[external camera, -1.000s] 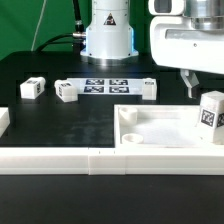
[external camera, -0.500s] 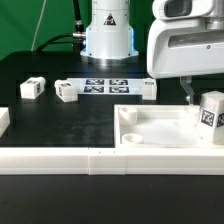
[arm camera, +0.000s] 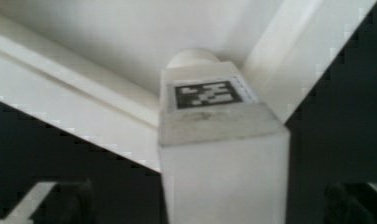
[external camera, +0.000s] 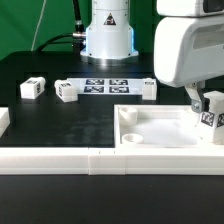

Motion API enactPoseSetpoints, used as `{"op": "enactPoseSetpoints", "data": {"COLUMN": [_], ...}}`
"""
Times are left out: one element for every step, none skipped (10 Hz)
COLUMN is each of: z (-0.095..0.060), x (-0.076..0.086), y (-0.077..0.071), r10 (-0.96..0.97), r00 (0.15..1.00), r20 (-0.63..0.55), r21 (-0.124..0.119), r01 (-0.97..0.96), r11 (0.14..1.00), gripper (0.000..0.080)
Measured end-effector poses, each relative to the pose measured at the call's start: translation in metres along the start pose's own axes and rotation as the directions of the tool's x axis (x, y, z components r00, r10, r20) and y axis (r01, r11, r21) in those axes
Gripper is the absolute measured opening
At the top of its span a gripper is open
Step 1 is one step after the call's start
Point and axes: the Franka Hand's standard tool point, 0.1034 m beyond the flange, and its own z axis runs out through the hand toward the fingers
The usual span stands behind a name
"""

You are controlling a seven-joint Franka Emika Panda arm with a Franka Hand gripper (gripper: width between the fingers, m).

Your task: Assemble one leg

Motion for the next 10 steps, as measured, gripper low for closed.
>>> {"op": "enactPoseSetpoints", "data": {"z": [0.0, 0.0, 0.0001, 0.0001, 0.0, 0.0, 0.0, 0.0, -0.0001, -0.0002], "x": [0.0003, 0.0002, 0.0002, 0.0002, 0.0003, 0.0003, 0.0002, 0.0002, 0.0004, 0.0], "y": [-0.0006, -0.0006, -0.0006, -0.0006, -0.0006, -0.0006, -0.0005, -0.0005, -0.0005, 0.0017], "r10": [0.002, 0.001, 0.001, 0.001, 0.001, 0.004, 0.025, 0.023, 0.042, 0.174], "r00": [1.0, 1.0, 1.0, 1.0, 1.0, 1.0, 1.0, 1.0, 0.999, 0.985], "r20": [0.0, 0.0, 0.0, 0.0, 0.0, 0.0, 0.0, 0.0, -0.002, -0.018], "r21": [0.0, 0.0, 0.0, 0.0, 0.0, 0.0, 0.0, 0.0, 0.001, 0.003], "r01": [-0.002, -0.001, -0.001, -0.001, -0.001, -0.004, -0.025, -0.023, -0.042, -0.174], "r11": [1.0, 1.0, 1.0, 1.0, 1.0, 1.0, 1.0, 1.0, 0.999, 0.985], "gripper": [0.0648, 0.0648, 0.0524, 0.0371, 0.0287, 0.0287, 0.0287, 0.0287, 0.0287, 0.0287]}}
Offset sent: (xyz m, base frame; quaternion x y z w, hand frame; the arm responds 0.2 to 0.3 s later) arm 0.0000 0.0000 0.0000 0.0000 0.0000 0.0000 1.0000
